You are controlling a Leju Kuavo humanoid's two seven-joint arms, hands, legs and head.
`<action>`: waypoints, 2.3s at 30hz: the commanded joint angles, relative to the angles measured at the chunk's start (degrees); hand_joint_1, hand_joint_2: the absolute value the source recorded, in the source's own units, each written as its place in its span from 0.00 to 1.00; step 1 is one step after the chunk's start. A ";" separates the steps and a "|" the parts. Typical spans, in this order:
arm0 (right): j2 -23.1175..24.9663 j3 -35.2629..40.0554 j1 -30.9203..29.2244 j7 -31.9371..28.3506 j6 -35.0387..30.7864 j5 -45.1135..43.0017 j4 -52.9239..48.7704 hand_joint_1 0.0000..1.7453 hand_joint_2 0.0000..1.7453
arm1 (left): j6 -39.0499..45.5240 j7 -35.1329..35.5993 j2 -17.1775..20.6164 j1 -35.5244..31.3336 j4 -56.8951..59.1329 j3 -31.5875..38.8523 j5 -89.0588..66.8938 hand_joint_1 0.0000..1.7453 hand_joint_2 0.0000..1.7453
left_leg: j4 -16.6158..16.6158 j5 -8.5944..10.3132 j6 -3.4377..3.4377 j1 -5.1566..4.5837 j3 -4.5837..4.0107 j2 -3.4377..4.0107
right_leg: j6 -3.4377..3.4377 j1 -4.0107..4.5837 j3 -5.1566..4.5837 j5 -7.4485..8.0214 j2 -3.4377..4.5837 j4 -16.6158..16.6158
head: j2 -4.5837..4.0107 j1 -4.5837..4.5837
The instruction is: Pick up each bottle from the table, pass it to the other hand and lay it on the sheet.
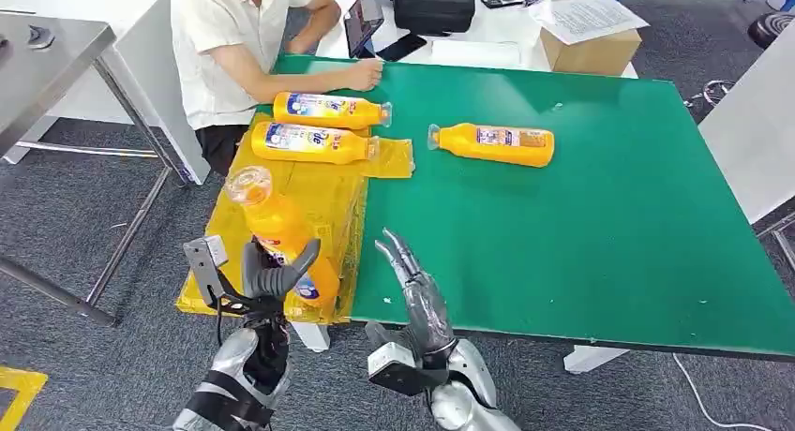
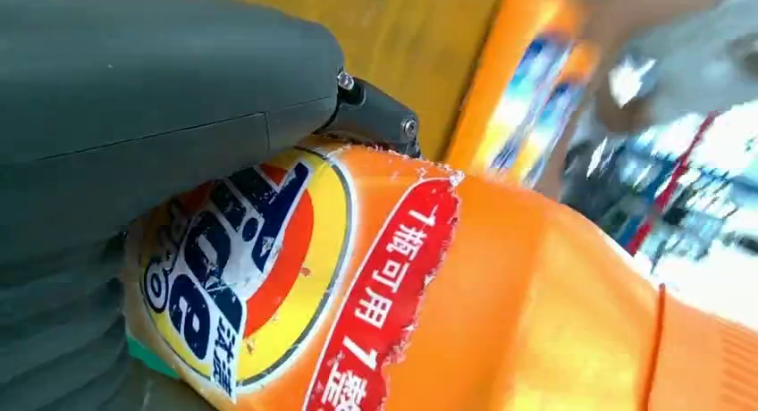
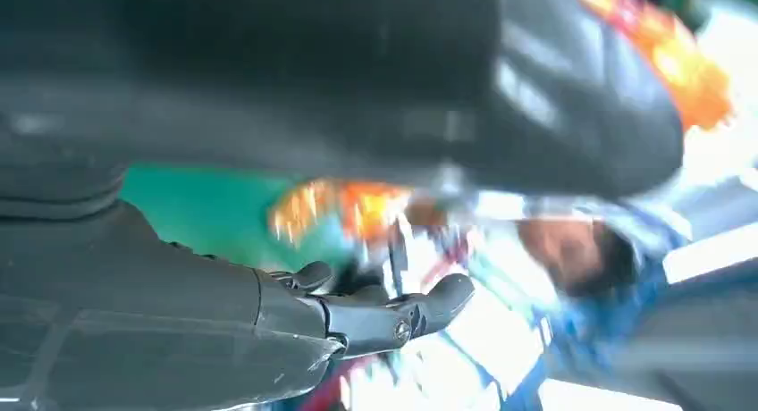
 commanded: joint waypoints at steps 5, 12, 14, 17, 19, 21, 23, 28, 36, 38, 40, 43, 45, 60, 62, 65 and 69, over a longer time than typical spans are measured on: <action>-0.40 -0.05 1.04 -1.03 -2.48 -2.50 -4.78 0.00 0.00 | 12.22 5.79 8.52 -15.96 27.76 0.11 -54.61 1.00 1.00 | -0.08 -0.01 -0.12 0.06 0.21 -0.01 | -0.13 0.05 0.20 -0.03 0.01 -0.04 | 0.00 0.00; -0.82 0.00 0.64 -1.03 -0.64 -4.35 -5.74 0.00 0.00 | 7.83 10.87 10.22 -20.01 31.47 -0.34 -66.02 1.00 1.00 | 0.01 0.02 -0.17 0.08 0.09 0.11 | -0.17 0.07 0.05 0.02 0.09 0.03 | 0.00 0.00; -1.12 -0.25 1.04 -1.03 0.24 -4.96 -6.54 0.00 0.00 | 3.94 13.59 10.69 -20.63 31.20 -2.37 -72.88 1.00 1.00 | -0.02 0.02 -0.16 0.07 0.11 0.01 | -0.15 0.06 0.10 -0.02 -0.02 0.03 | 0.00 0.02; -1.83 -0.33 1.16 -1.03 2.38 -6.50 -7.96 0.00 0.00 | -8.07 14.88 11.02 -23.38 32.54 -3.24 -75.63 1.00 1.00 | 0.03 -0.02 -0.16 0.09 0.10 0.02 | -0.15 0.08 0.09 -0.04 0.03 0.08 | 0.00 0.00; -1.91 -0.12 0.92 -1.03 2.92 -6.86 -8.27 0.00 0.00 | -12.25 15.95 10.85 -24.95 33.95 -3.35 -76.04 0.85 1.00 | 0.06 -0.01 -0.15 0.08 0.07 0.00 | -0.14 0.06 0.07 -0.05 0.01 0.11 | 0.00 0.00; -1.82 -0.06 0.75 -1.03 3.38 -7.17 -8.18 0.00 0.00 | -16.29 17.37 10.49 -26.66 35.77 -2.68 -75.36 0.26 1.00 | 0.04 0.04 -0.13 0.06 0.00 0.01 | -0.11 0.04 0.02 0.01 0.03 0.09 | 0.00 0.00; -1.73 0.11 0.50 -1.03 3.67 -7.59 -7.84 0.00 0.00 | -20.54 18.17 10.26 -28.10 37.52 -2.18 -74.48 0.00 1.00 | 0.04 0.02 -0.20 0.10 0.16 0.02 | -0.19 0.08 0.18 0.00 0.06 0.09 | 0.00 0.02; -1.97 0.64 0.17 -1.03 4.05 -8.42 -7.72 0.00 0.00 | -23.95 17.32 10.44 -28.68 38.12 -3.07 -74.84 0.00 1.00 | 0.00 0.04 -0.22 0.06 0.17 0.08 | -0.18 0.05 0.13 0.01 0.11 0.09 | 0.00 0.02; -2.82 1.65 0.04 -1.03 3.68 -9.45 -7.53 0.00 0.00 | -29.25 13.73 9.76 -27.11 34.47 -3.09 -71.94 0.00 1.00 | -0.01 0.05 -0.24 0.07 0.22 0.08 | -0.30 0.06 0.14 0.07 0.08 0.14 | 0.00 0.00; -3.06 1.82 0.10 -1.03 3.19 -9.49 -7.60 0.00 0.00 | -30.04 11.65 9.37 -26.21 32.15 -2.81 -70.25 0.00 1.00 | -0.01 0.11 -0.18 0.03 0.10 0.05 | -0.24 0.02 0.02 0.10 0.04 0.14 | 0.00 0.00; -3.11 1.83 0.16 -1.03 3.10 -9.50 -7.63 0.00 0.00 | -29.96 10.89 8.97 -25.76 31.04 -2.65 -69.68 0.00 1.00 | 0.00 0.11 -0.18 0.04 0.09 0.03 | -0.24 0.03 0.02 0.10 0.02 0.14 | 0.00 0.02; -3.39 1.89 0.51 -1.03 2.61 -9.48 -7.93 0.00 0.00 | -29.31 8.62 8.61 -22.43 24.26 -2.62 -67.21 0.00 1.00 | -0.03 0.08 -0.22 0.04 0.18 0.03 | -0.29 0.03 0.11 0.07 0.03 0.10 | 0.00 0.02; -3.62 1.90 1.16 -1.03 2.27 -9.30 -8.45 0.00 0.00 | -25.05 4.46 7.33 -16.26 12.75 -0.89 -61.95 0.00 1.00 | -0.03 0.09 -0.19 0.03 0.13 0.00 | -0.26 0.02 0.07 0.08 0.01 0.11 | 0.00 0.02; -3.42 2.23 2.50 -1.03 1.16 -8.24 -8.52 0.00 0.00 | -10.21 -3.64 3.30 -1.32 -15.29 -4.48 -51.63 0.00 1.00 | 0.03 -0.03 -0.25 0.03 -0.01 0.04 | -0.32 0.05 -0.15 -0.02 0.03 0.16 | 0.00 0.00; -3.25 2.15 2.60 -1.03 0.91 -7.97 -8.21 0.00 0.00 | -8.40 -5.21 2.71 0.41 -17.52 -6.16 -49.79 0.00 1.00 | 0.02 -0.02 -0.24 0.05 -0.02 -0.05 | -0.30 0.06 -0.11 -0.04 -0.06 0.12 | 0.00 0.00; -2.57 -1.97 3.39 -0.97 2.52 -8.60 -6.30 0.00 0.00 | -13.71 -3.33 1.62 5.03 -20.92 -7.65 -36.37 0.00 1.00 | -0.01 0.02 -0.19 0.02 -0.11 0.10 | -0.25 0.02 -0.23 0.04 0.07 0.11 | 0.00 0.00; -2.99 -3.81 3.66 -1.03 4.70 -8.15 -6.81 0.00 0.00 | -13.08 -4.07 2.32 5.86 -20.81 -8.74 -35.51 0.00 1.00 | -0.05 0.06 -0.19 0.01 -0.12 0.06 | -0.25 0.02 -0.22 0.07 0.03 0.06 | 0.00 0.00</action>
